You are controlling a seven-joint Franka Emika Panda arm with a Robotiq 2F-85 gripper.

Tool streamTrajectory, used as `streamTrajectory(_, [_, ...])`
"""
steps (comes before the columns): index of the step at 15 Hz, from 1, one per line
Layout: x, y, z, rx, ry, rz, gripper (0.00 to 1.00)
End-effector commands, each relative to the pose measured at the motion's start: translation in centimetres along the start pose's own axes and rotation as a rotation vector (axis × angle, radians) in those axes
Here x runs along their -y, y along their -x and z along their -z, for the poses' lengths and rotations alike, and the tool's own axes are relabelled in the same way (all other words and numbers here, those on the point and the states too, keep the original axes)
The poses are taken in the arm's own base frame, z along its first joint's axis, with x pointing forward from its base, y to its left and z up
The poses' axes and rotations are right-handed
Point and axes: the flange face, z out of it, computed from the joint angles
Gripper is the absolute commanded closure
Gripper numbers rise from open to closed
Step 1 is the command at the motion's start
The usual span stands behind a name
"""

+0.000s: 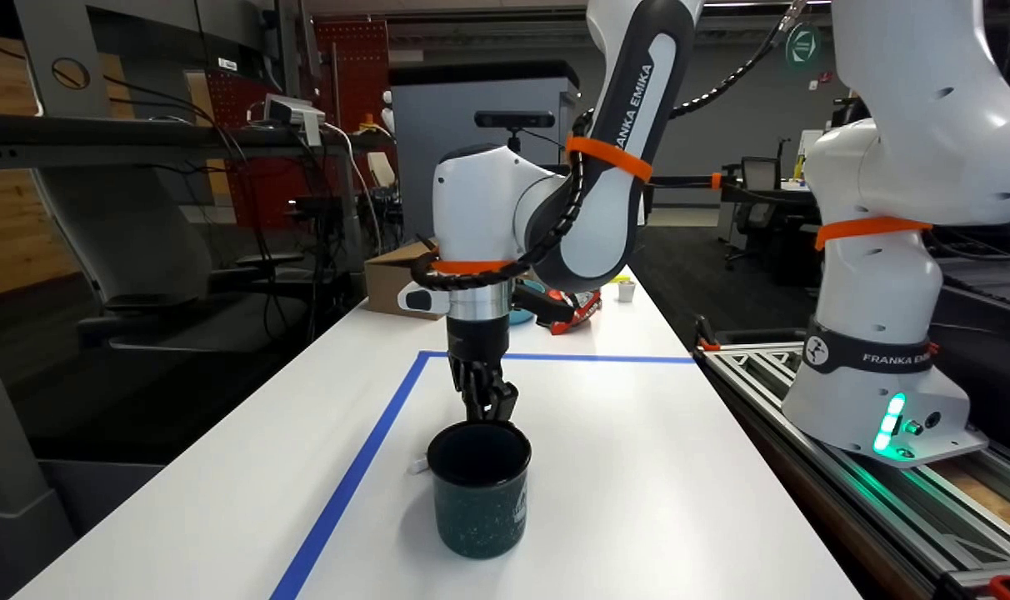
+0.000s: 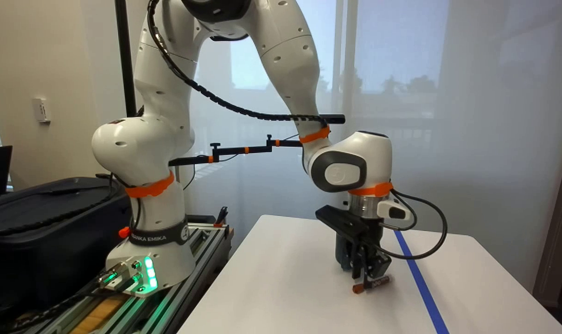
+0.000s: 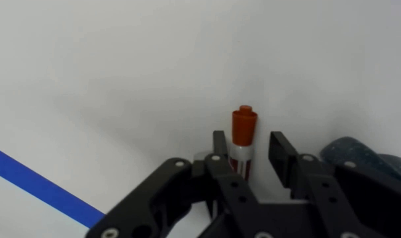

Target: Take the marker out of the cup

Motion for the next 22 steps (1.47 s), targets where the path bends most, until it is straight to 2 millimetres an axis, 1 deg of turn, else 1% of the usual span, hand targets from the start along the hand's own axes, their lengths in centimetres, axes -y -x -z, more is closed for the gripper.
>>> streamTrajectory(1, [1.3,-0.2,3.9,-0.002,0.013,0.038,0.29])
streamTrajectory(2, [1.6,-0.4,5.1,-0.011,0.018,0.044,0.22])
streamTrajectory(3, [2.0,-0.4,6.6,-0.012,0.024,0.047,0.13])
streamTrajectory(5, [2.5,-0.5,9.6,-0.016,0.044,0.054,0.01])
streamTrajectory(8, [2.7,-0.5,14.5,-0.020,0.082,0.041,0.00])
streamTrajectory(10, [2.9,-0.6,17.5,-0.050,0.159,-0.069,0.00])
streamTrajectory(12, [4.2,-1.2,19.3,-0.022,0.177,-0.140,0.00])
streamTrajectory(13, [2.9,-1.2,17.4,-0.036,0.142,-0.081,0.00])
streamTrajectory(14, [3.4,-1.3,18.3,-0.032,0.154,-0.105,0.00])
streamTrajectory(15, [3.9,-1.4,18.8,-0.033,0.160,-0.117,0.00])
streamTrajectory(22, [4.1,-1.4,18.9,-0.030,0.161,-0.132,0.00])
